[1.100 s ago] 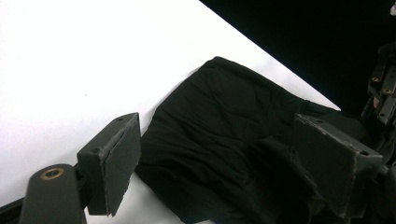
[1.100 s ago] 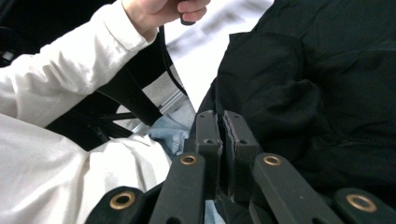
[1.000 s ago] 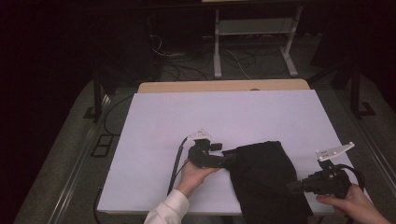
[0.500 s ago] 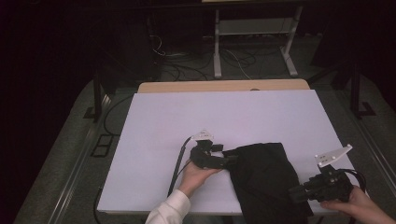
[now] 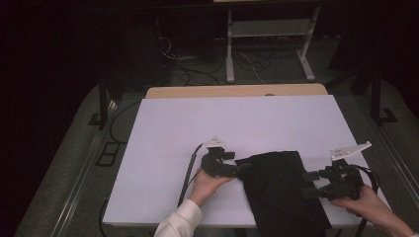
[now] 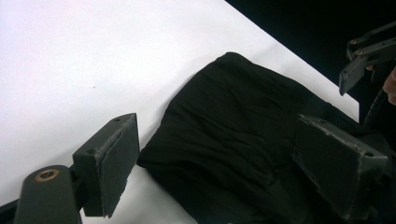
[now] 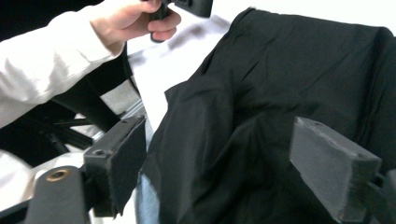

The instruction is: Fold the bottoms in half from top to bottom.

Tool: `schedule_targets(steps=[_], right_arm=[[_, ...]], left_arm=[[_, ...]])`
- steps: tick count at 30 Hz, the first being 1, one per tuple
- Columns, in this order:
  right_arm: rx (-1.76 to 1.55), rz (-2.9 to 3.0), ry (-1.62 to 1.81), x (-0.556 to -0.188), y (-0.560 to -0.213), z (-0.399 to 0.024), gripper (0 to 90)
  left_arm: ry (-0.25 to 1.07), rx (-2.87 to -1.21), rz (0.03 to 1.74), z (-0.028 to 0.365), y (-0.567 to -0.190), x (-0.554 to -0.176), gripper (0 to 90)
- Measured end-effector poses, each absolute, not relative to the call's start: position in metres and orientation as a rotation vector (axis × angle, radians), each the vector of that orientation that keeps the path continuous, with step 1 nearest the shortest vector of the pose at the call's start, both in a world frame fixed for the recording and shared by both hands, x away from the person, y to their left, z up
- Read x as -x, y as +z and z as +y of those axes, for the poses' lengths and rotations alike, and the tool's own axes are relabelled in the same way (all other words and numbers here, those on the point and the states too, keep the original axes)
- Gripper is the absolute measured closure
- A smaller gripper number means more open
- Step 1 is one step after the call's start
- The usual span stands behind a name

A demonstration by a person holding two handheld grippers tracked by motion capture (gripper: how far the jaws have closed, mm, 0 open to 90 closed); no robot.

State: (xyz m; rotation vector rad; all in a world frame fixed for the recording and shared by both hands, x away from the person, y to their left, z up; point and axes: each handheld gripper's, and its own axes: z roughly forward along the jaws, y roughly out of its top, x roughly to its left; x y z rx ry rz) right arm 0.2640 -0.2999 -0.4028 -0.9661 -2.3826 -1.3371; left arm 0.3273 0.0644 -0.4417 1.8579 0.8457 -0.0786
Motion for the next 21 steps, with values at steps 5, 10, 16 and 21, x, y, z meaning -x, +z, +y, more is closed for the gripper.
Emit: schedule_targets(steps=[5, 10, 16, 21], right_arm=[[0.973, -2.419, -1.346, -0.273, -0.399, -0.284, 28.0], [1.012, -2.425, -1.357, -0.290, -0.401, -0.272, 62.4], [1.011, -2.456, -1.254, -0.306, -0.412, -0.258, 85.9], [0.989, -2.477, -1.177, -0.312, -0.422, -0.246, 88.5]], left_arm=[[-0.073, -1.865, 0.844, 0.065, -0.442, -0.327, 14.6], [-0.069, -1.860, 0.843, 0.066, -0.441, -0.327, 14.4], [-0.067, -1.859, 0.842, 0.067, -0.441, -0.328, 14.4], [-0.066, -1.857, 0.843, 0.067, -0.441, -0.328, 14.4]])
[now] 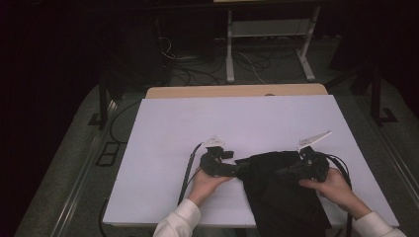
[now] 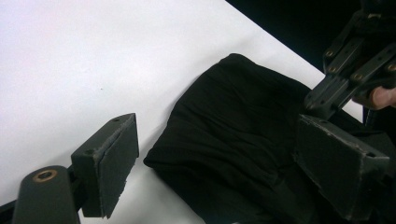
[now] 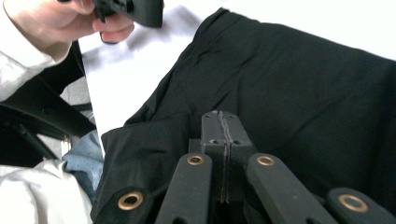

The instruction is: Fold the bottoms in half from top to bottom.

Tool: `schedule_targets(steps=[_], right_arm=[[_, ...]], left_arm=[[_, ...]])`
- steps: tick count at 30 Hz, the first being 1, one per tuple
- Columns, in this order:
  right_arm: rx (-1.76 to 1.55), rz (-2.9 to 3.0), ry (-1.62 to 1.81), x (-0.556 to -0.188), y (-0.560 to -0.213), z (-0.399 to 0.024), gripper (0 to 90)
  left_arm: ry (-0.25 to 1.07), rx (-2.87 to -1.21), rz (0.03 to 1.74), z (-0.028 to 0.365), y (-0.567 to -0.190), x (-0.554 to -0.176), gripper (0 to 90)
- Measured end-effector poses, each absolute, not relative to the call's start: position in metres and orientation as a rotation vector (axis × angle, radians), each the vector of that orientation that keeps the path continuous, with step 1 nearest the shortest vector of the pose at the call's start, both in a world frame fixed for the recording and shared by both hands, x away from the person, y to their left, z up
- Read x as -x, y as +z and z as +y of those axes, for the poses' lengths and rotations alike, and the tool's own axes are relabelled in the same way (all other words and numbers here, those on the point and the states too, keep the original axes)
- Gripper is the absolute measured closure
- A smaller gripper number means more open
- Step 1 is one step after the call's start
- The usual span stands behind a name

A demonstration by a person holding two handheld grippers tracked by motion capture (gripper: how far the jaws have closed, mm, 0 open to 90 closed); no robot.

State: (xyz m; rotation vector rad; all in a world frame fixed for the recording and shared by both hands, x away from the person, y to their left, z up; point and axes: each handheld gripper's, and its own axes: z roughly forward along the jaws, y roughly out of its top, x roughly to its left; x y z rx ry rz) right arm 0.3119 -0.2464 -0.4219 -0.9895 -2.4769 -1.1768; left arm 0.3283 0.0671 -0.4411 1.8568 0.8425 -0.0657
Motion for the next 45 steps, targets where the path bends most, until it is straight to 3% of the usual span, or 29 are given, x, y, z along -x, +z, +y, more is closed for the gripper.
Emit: schedule_targets(steps=[20, 39, 45], right_arm=[[0.958, -2.444, -1.050, -0.312, -0.440, -0.231, 88.5], [0.760, -2.382, -0.975, -0.274, -0.435, -0.235, 88.4], [0.819, -2.388, -1.073, -0.273, -0.428, -0.245, 76.6]], left_arm=[[-0.074, -1.869, 0.841, 0.066, -0.443, -0.328, 14.3], [-0.086, -1.888, 0.825, 0.063, -0.444, -0.326, 13.9], [-0.084, -1.883, 0.829, 0.063, -0.444, -0.326, 13.5]])
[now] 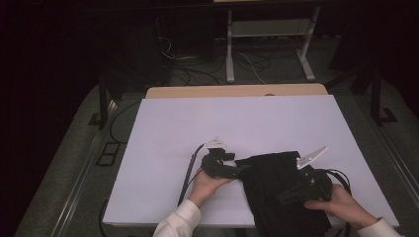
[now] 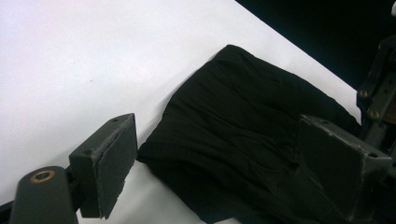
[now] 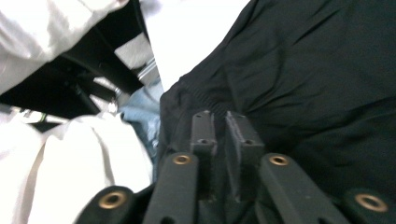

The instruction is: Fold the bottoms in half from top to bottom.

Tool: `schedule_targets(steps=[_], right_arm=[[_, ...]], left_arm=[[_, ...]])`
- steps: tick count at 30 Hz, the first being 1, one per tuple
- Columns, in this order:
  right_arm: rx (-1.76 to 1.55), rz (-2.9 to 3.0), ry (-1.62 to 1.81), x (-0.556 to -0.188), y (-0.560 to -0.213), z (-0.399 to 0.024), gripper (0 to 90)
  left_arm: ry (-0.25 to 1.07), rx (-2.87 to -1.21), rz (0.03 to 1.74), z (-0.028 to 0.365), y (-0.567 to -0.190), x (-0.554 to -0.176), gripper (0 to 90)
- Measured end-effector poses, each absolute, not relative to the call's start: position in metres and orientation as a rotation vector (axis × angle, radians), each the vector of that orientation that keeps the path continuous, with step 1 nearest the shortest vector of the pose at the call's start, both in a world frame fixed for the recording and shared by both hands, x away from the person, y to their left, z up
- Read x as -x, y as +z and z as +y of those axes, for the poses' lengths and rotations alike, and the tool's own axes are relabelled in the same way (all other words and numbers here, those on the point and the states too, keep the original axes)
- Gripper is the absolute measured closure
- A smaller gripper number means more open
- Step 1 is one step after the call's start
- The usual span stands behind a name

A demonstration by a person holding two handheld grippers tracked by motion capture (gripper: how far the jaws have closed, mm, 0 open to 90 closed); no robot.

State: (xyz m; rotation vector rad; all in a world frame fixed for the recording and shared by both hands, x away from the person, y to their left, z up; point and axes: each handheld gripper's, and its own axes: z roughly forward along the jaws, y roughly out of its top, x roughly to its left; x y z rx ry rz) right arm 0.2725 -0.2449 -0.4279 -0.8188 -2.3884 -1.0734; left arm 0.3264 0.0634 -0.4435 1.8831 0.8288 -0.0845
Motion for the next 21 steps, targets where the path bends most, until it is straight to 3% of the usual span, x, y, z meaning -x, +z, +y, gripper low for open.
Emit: schedule_targets(steps=[6, 13, 17, 19, 21], right_arm=[[0.863, -2.405, -1.196, -0.278, -0.417, -0.256, 56.9], [0.939, -2.398, -1.239, -0.293, -0.409, -0.264, 26.9], [0.979, -2.385, -1.272, -0.303, -0.407, -0.273, 13.8], [0.996, -2.384, -1.287, -0.308, -0.406, -0.278, 11.8], [1.004, -2.383, -1.294, -0.314, -0.406, -0.283, 2.1]], left_arm=[[-0.095, -1.878, 0.833, 0.062, -0.443, -0.326, 12.4], [-0.099, -1.888, 0.840, 0.061, -0.440, -0.328, 7.1], [-0.106, -1.902, 0.853, 0.060, -0.440, -0.330, 2.9], [-0.108, -1.904, 0.847, 0.060, -0.440, -0.330, 2.3], [-0.111, -1.913, 0.847, 0.059, -0.440, -0.331, 0.6]])
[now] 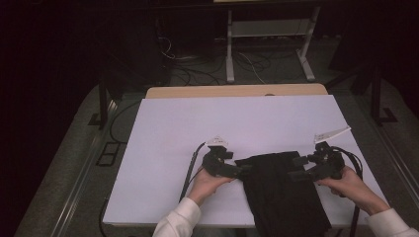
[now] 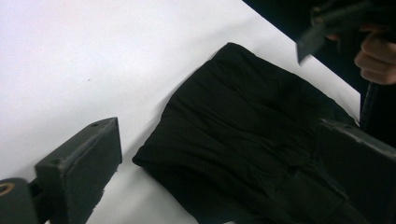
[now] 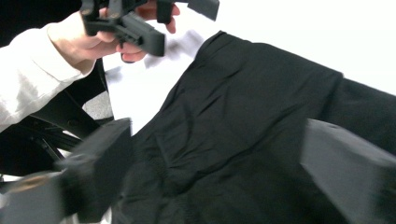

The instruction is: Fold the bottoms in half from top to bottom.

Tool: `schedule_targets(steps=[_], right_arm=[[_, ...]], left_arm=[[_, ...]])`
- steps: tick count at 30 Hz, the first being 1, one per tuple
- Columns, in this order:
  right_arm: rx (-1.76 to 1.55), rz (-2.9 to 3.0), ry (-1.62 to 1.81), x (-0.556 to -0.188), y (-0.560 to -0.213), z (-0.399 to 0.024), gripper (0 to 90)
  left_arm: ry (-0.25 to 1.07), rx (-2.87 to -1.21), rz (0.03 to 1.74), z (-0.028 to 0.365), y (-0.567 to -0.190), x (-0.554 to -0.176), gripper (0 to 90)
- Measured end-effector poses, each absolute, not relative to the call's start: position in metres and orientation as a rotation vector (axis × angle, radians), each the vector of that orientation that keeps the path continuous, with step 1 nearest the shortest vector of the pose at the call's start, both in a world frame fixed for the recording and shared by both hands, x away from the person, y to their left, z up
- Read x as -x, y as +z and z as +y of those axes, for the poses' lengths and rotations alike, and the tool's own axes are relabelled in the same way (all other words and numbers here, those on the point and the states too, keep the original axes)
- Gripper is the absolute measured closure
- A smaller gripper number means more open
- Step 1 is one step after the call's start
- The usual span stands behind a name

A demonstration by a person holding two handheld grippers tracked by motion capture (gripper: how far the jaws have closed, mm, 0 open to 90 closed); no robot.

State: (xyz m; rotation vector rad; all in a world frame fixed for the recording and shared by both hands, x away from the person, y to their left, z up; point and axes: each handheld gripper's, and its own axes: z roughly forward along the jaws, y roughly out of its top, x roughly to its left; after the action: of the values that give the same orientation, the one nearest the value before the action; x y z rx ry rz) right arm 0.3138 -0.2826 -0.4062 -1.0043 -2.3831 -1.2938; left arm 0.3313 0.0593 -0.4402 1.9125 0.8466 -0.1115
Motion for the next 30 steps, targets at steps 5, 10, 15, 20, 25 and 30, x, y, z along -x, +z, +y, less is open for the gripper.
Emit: schedule_targets(steps=[5, 10, 15, 20, 25, 30], right_arm=[[1.039, -2.385, -1.349, -0.325, -0.406, -0.294, 1.1], [1.065, -2.409, -1.387, -0.335, -0.405, -0.301, 0.8], [1.102, -2.409, -1.391, -0.345, -0.411, -0.307, 0.8], [1.127, -2.425, -1.372, -0.354, -0.420, -0.309, 0.8], [1.147, -2.442, -1.345, -0.362, -0.430, -0.309, 3.8], [1.159, -2.444, -1.345, -0.370, -0.439, -0.312, 7.9]], left_arm=[[-0.106, -1.917, 0.839, 0.057, -0.439, -0.334, 0.1], [-0.106, -1.914, 0.844, 0.055, -0.441, -0.339, 0.1], [-0.097, -1.927, 0.857, 0.054, -0.445, -0.342, 0.1], [-0.088, -1.940, 0.870, 0.055, -0.450, -0.346, 0.2], [-0.090, -1.950, 0.882, 0.056, -0.454, -0.349, 1.2], [-0.103, -1.951, 0.871, 0.054, -0.455, -0.349, 4.7]])
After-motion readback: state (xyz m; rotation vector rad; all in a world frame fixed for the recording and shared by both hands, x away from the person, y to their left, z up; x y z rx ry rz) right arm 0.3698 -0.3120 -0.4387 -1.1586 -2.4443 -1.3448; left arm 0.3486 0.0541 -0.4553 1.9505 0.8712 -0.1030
